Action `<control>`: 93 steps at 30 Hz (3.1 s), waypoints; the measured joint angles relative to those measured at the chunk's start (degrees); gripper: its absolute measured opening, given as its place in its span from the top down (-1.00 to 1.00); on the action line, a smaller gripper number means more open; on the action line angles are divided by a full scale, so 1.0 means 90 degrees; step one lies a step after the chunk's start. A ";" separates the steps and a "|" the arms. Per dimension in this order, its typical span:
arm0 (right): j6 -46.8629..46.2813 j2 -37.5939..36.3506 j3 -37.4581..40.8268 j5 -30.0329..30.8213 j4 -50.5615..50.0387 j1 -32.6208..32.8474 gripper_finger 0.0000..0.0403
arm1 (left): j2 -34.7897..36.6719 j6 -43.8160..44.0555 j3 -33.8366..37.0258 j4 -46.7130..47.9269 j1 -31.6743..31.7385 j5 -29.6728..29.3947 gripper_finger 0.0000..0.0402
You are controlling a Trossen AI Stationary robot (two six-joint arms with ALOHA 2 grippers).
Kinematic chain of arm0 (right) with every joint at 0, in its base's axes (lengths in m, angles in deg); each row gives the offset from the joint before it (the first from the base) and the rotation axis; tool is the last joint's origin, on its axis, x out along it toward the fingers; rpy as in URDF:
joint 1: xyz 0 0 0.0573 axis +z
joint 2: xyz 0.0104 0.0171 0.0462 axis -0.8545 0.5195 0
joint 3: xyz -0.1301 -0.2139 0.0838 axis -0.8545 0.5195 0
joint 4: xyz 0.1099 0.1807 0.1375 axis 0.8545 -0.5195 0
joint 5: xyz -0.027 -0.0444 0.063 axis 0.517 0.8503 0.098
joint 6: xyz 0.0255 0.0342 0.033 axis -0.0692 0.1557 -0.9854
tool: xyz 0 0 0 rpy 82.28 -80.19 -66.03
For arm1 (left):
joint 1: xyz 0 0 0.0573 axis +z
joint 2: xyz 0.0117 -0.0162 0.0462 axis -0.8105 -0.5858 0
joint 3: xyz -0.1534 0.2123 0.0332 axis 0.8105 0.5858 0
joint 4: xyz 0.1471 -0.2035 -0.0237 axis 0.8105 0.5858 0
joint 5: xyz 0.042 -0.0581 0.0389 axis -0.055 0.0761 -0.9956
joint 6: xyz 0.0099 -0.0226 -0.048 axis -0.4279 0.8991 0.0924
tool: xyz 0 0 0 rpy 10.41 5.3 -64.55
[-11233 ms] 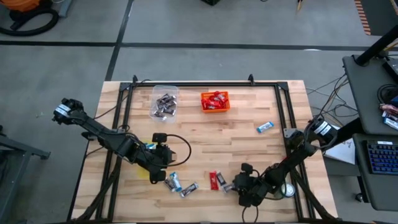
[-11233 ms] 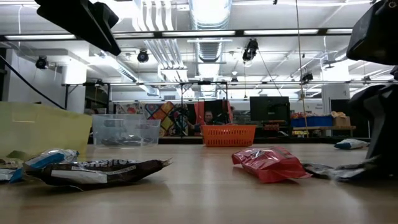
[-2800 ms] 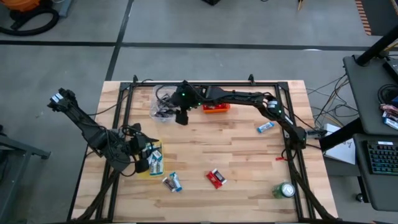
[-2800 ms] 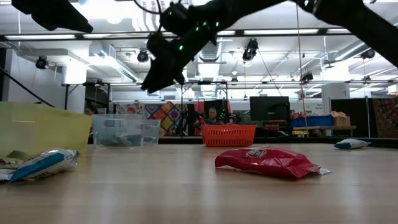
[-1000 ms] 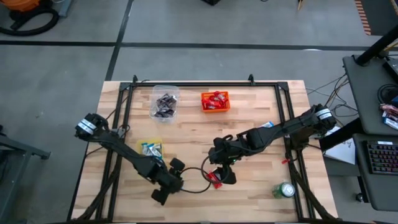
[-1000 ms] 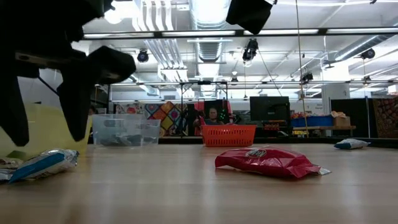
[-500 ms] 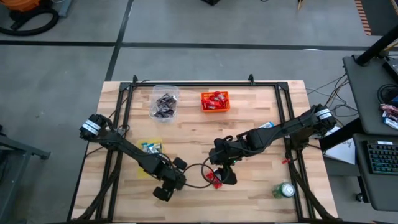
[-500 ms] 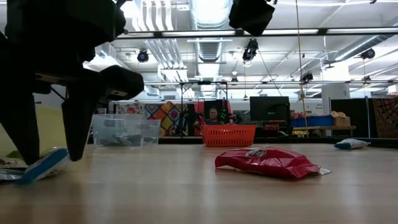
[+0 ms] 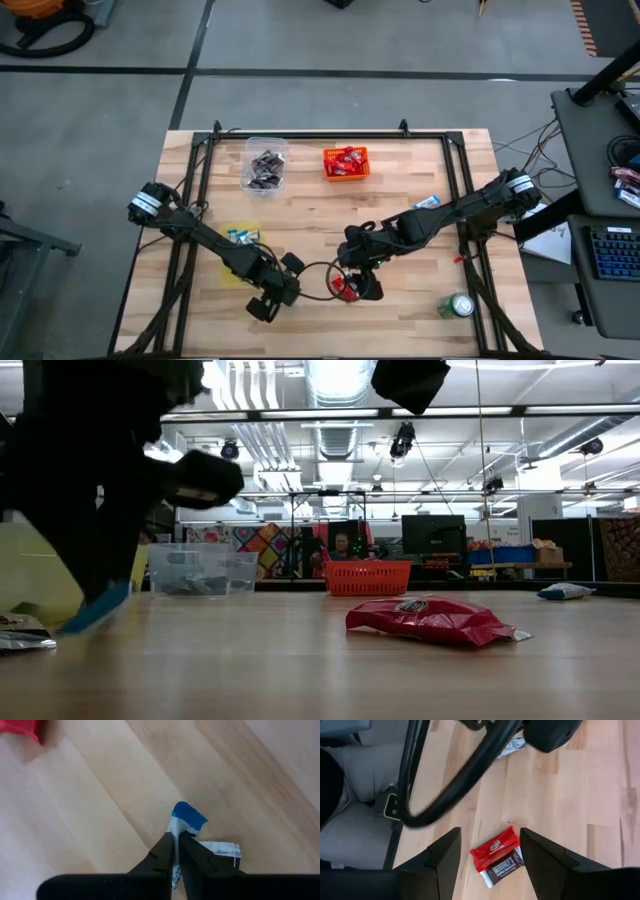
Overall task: Sort candy
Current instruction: Put the left white candy into the yellow bin, then put the red candy into the orange basket
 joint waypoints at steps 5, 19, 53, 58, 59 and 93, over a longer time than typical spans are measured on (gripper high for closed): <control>0.0046 0.0000 0.0041 0.0024 0.0001 0.0170 0.05 | 0.0456 -0.0052 0.0000 0.0073 0.0000 -0.0360 1.00; -0.0100 0.0000 0.0219 0.0744 0.0016 0.0272 0.05 | 0.3444 0.4294 0.0282 0.3436 0.0012 -0.2520 1.00; -0.4135 0.0416 0.0418 0.0936 0.0255 0.0460 0.05 | 0.3491 0.6605 0.0564 0.3592 -0.0557 -0.3084 0.38; -0.5078 0.0876 0.0427 0.0818 0.0267 0.0687 0.05 | 0.3491 0.5780 0.0233 0.3282 -0.1085 -0.4099 0.37; -0.5263 0.0951 0.0427 0.0831 0.0261 0.0718 0.05 | 0.3489 0.5630 0.0179 0.3210 -0.1159 -0.4230 0.37; -0.5326 0.3031 -0.1141 0.1844 -0.0682 0.0781 0.52 | 0.3310 0.3831 0.0080 0.2550 -0.1324 -0.5773 0.37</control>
